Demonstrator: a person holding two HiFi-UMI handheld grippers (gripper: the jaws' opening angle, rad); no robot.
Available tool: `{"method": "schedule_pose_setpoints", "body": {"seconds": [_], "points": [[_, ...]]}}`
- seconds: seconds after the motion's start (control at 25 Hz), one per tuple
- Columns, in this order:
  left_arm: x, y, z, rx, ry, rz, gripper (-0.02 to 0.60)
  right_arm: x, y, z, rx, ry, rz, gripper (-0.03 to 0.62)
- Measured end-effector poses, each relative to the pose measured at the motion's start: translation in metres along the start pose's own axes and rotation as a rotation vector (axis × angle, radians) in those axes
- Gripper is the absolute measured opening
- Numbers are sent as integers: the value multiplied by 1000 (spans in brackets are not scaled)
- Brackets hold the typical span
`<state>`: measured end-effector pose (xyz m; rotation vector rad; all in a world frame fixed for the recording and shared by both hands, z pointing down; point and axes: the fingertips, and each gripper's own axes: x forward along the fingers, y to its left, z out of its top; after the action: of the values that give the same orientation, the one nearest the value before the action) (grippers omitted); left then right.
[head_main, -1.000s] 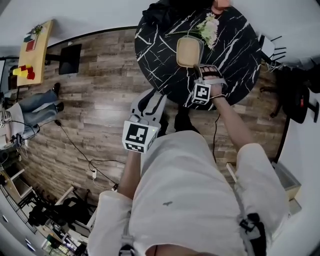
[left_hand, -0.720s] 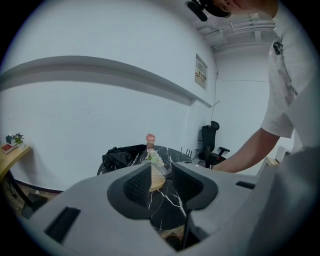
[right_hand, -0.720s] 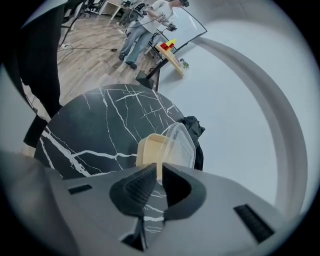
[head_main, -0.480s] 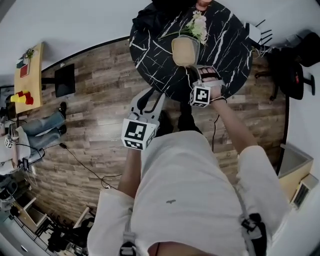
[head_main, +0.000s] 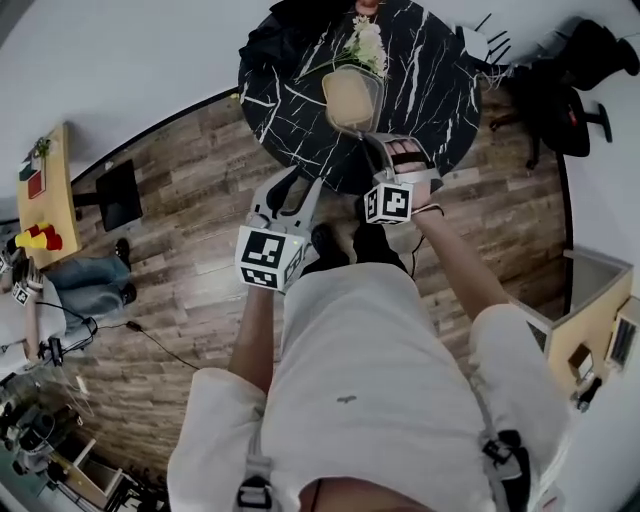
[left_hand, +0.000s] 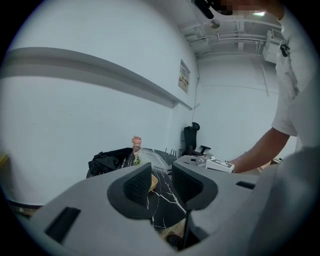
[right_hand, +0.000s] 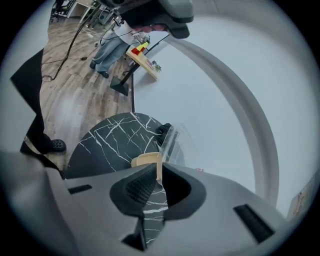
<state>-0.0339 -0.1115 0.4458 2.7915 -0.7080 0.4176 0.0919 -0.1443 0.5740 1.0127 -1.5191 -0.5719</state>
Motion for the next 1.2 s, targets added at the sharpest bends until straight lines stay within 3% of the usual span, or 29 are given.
{"method": "schedule_pose_setpoints", "body": {"seconds": [0.6,1.0,1.2], "points": [[-5,-17,5,88,-29,-100,115,-82,-47,42,130,-39,-146,37],[-11,-23,11,143,-39,-97,109,-110,-72,63,268,-113,-171,37],[-14,-20,16,147,-54,-75,95,-116,-82,70,399,-172,-133,37]]}}
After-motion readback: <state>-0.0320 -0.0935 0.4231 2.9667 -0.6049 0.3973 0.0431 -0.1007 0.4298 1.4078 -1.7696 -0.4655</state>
